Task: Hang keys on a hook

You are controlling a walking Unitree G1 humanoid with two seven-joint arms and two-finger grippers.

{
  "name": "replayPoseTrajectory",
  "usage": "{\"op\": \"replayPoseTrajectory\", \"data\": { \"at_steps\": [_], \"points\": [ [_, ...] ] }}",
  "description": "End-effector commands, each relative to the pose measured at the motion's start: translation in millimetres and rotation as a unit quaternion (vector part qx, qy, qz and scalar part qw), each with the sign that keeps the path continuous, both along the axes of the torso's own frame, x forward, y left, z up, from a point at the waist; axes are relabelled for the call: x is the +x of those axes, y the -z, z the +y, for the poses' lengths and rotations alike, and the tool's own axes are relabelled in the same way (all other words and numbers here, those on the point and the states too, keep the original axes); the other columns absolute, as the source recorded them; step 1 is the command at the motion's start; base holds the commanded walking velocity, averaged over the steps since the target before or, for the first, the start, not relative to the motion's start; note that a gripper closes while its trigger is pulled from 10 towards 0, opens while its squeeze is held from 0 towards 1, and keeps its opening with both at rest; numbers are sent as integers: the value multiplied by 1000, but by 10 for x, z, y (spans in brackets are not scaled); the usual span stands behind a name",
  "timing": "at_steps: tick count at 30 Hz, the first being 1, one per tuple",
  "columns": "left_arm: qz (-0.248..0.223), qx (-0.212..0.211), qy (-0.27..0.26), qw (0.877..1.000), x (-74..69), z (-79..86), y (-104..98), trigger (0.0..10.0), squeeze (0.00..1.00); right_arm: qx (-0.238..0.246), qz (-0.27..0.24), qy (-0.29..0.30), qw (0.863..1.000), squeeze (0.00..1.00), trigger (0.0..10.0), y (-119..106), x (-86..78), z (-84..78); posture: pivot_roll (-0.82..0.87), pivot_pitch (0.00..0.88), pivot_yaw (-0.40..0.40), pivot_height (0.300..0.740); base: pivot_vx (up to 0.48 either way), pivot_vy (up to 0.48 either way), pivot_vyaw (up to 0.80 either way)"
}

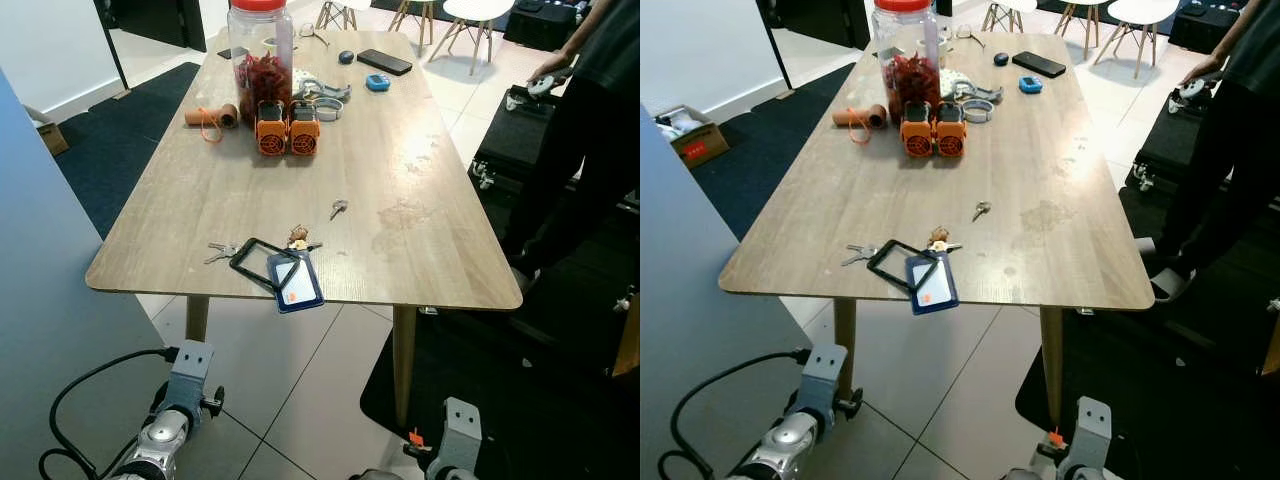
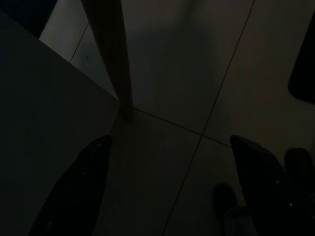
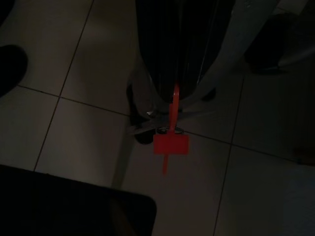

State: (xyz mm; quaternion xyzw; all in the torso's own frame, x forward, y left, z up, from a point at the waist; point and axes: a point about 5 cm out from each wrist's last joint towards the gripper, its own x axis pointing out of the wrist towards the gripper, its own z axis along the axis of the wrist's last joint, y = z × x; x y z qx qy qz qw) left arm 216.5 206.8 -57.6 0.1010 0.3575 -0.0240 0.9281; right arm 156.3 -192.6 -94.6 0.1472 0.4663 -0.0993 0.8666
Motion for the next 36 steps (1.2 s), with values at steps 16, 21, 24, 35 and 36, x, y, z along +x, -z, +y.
{"op": "replayPoseTrajectory", "data": {
  "at_steps": [16, 21, 24, 35, 36],
  "points": [
    [2, -2, 1, 1000, -46, -54, 35, 10000, 0, -10, 6, -7, 1000, 0, 10000, 15, -65, -61, 80, 29, -24, 740, 0, 0, 0],
    [2, 1, 6, 1000, -58, -39, 35, 10000, 0, -10, 5, -11, 1000, 0, 10000, 16, -63, -39, 75, 30, -24, 740, 0, 0, 0],
    [2, 2, 6, 1000, -62, -33, 36, 10000, 0, -10, 5, -13, 1000, 0, 10000, 19, -70, -33, 74, 31, -25, 740, 0, 0, 0],
    [6, 1, 22, 1000, -60, -92, 45, 10000, 0, -15, 19, -17, 1000, 0, 10000, 47, -135, -24, 60, 25, -14, 740, 0, 0, 0],
    [6, 1, 22, 1000, -56, -93, 44, 10000, 0, -16, 22, -16, 1000, 0, 10000, 50, -143, -27, 60, 25, -14, 740, 0, 0, 0]
  ]
}}
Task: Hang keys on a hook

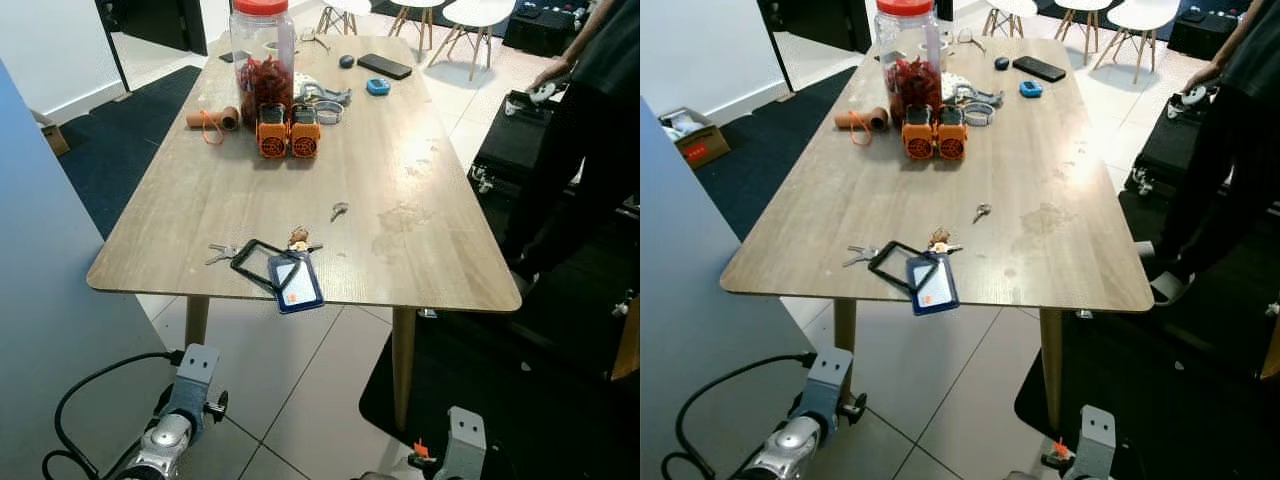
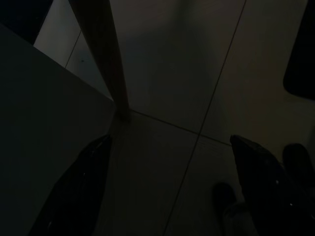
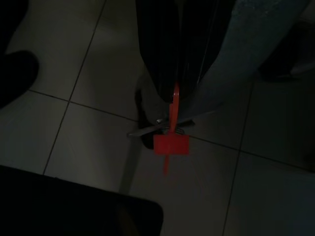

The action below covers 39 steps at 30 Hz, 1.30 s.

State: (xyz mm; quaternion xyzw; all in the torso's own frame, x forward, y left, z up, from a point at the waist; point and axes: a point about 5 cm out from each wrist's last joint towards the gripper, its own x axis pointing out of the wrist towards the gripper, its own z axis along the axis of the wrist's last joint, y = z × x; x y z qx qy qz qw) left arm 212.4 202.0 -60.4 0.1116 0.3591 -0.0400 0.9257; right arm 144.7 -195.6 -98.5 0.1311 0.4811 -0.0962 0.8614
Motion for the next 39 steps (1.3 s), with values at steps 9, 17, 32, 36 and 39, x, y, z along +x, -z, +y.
{"op": "replayPoseTrajectory", "data": {
  "at_steps": [9, 17, 32, 36, 39],
  "points": [
    [5, -1, 11, 1000, -13, -51, 17, 10000, 0, -11, 12, 3, 1000, 0, 10000, 26, -81, -24, 52, 31, -6, 740, 0, 0, 0],
    [8, 2, 12, 1000, -37, -27, 27, 10000, 0, -11, 31, -4, 999, 0, 10000, 72, -204, 8, 59, 55, -4, 740, 0, 0, 0],
    [10, 5, 14, 1000, -67, -9, 38, 10000, 0, -13, 23, 5, 1000, 0, 10000, 57, -179, -36, 67, 36, -12, 740, 0, 0, 0],
    [8, 3, 10, 1000, -55, -18, 34, 10000, 0, -26, 21, 8, 999, 0, 10000, 42, -152, -80, 65, 41, -8, 740, 0, 0, 0],
    [7, 5, 10, 1000, -44, -17, 28, 10000, 0, -48, 2, 26, 999, 0, 10000, 6, -105, -162, 69, 31, -15, 740, 0, 0, 0]
  ]
}}
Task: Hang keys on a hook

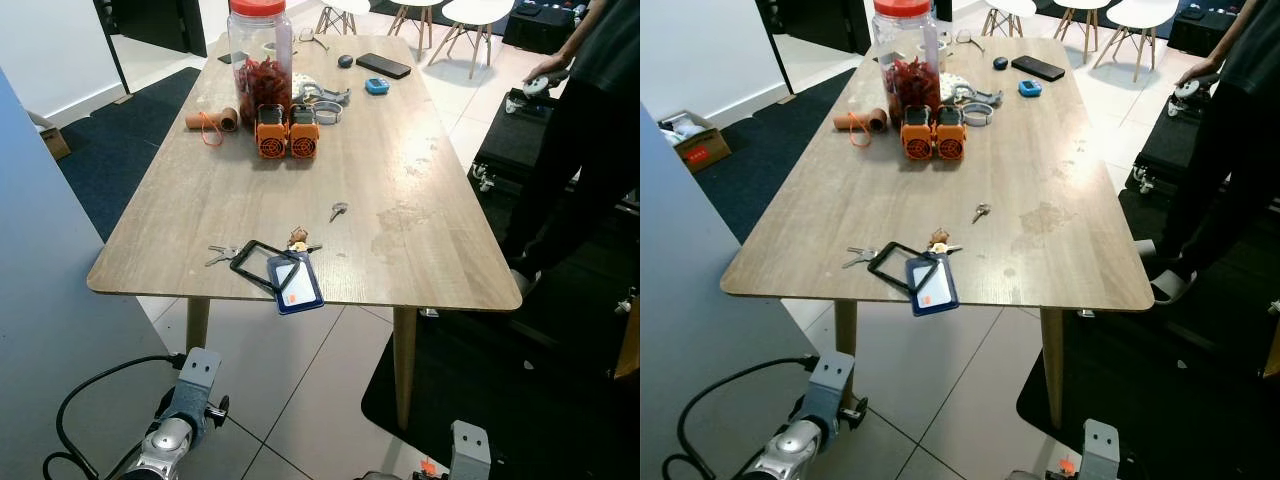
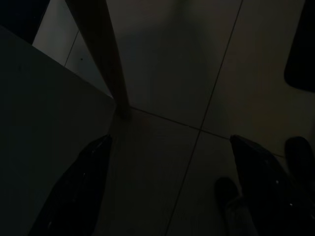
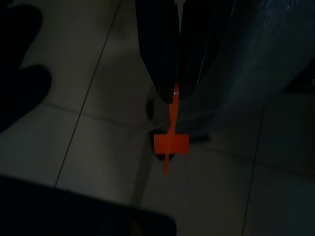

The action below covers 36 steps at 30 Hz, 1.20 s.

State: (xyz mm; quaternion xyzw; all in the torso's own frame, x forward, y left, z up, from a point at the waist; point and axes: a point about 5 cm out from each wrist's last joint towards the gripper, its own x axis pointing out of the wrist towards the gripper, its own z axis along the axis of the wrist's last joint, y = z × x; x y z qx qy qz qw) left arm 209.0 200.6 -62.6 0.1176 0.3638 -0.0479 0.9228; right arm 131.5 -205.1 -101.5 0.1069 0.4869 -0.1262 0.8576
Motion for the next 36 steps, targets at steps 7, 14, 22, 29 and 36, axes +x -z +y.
{"op": "replayPoseTrajectory", "data": {
  "at_steps": [7, 14, 22, 29, 36],
  "points": [
    [11, 3, 19, 1000, -21, -17, 18, 10000, 0, -68, -80, 66, 992, 0, 10000, -187, 251, -303, 34, 49, 17, 740, 0, 0, 0],
    [6, -3, 11, 1000, 7, -30, 4, 10000, 0, -59, -80, 49, 994, 0, 10000, -184, 286, -240, 28, 58, 30, 740, 0, 0, 0],
    [7, -2, 31, 999, 22, -38, -5, 10000, 0, -2, -64, 36, 997, 0, 10000, -103, 227, -8, 38, 59, 38, 740, 0, 0, 0],
    [7, -1, 28, 1000, 23, -32, -7, 10000, 0, 0, -64, 33, 997, 0, 10000, -96, 217, 13, 38, 59, 38, 740, 0, 0, 0],
    [10, -1, 10, 1000, -53, -33, 36, 10000, 0, 1, -39, 23, 999, 0, 10000, -58, 145, 26, 78, 55, -22, 740, 0, 0, 0]
  ]
}}
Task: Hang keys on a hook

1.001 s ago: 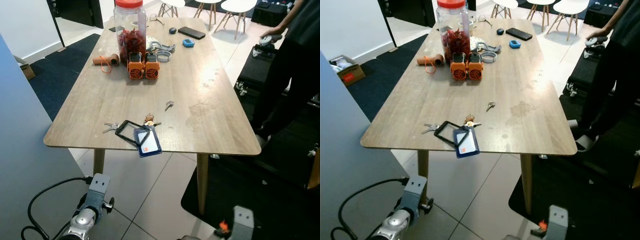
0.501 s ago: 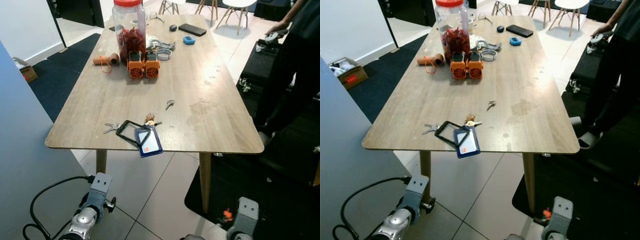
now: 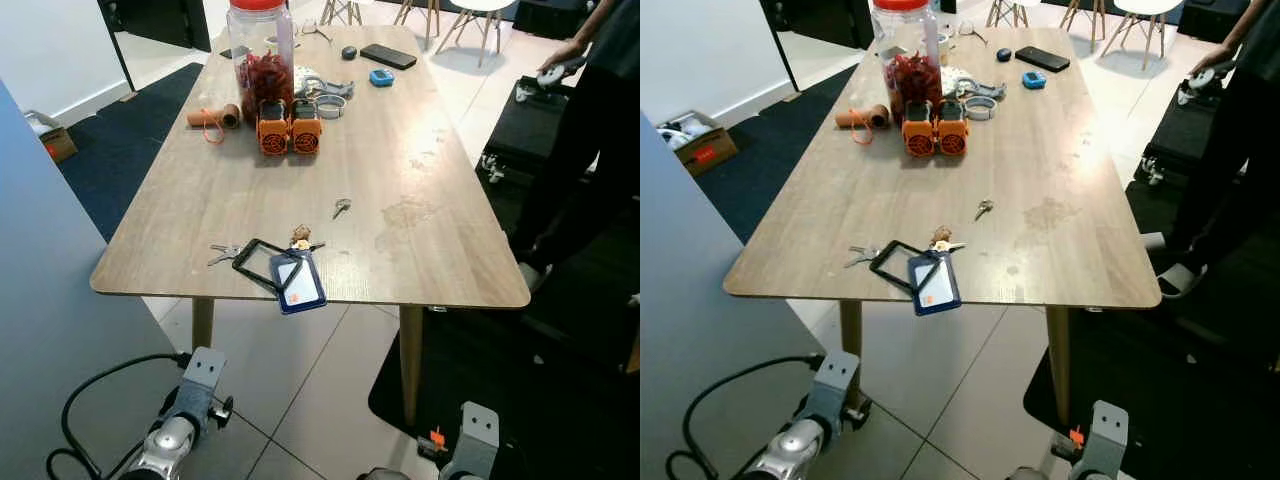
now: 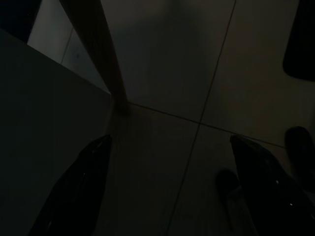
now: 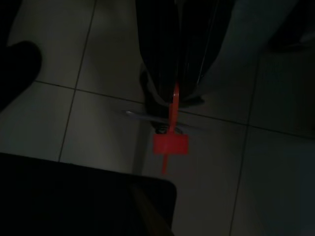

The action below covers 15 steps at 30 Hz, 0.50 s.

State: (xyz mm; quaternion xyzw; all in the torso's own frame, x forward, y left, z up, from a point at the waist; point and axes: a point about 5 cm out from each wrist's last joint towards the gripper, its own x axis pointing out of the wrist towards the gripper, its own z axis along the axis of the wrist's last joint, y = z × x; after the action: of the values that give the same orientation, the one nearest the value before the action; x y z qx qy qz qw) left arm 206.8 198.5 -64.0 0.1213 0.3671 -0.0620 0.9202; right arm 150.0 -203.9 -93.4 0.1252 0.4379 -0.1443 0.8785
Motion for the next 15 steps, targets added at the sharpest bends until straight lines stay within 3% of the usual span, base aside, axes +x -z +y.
{"op": "replayPoseTrajectory", "data": {
  "at_steps": [1, 6, 7, 9, 15],
  "points": [
    [5, 3, -6, 1000, -38, -6, 25, 10000, 0, 1, 28, -13, 1000, 0, 10000, 38, -61, 24, 78, 62, -15, 740, 0, 0, 0],
    [9, 7, 8, 1000, -38, -21, 28, 10000, 0, -4, 34, -70, 997, 0, 10000, 44, -50, 87, 84, 68, -12, 740, 0, 0, 0],
    [8, 8, 13, 1000, -29, -26, 24, 10000, 0, -12, 30, -129, 991, 0, 10000, 41, -32, 160, 92, 64, -20, 740, 0, 0, 0],
    [5, 9, 9, 1000, -25, -20, 19, 10000, 0, -14, 31, -163, 986, 0, 10000, 48, -38, 218, 96, 65, -24, 740, 0, 0, 0],
    [4, 10, -4, 1000, -39, 44, 15, 10000, 0, -13, 43, -151, 988, 0, 10000, 73, -87, 247, 106, 71, -13, 740, 0, 0, 0]
  ]
}}
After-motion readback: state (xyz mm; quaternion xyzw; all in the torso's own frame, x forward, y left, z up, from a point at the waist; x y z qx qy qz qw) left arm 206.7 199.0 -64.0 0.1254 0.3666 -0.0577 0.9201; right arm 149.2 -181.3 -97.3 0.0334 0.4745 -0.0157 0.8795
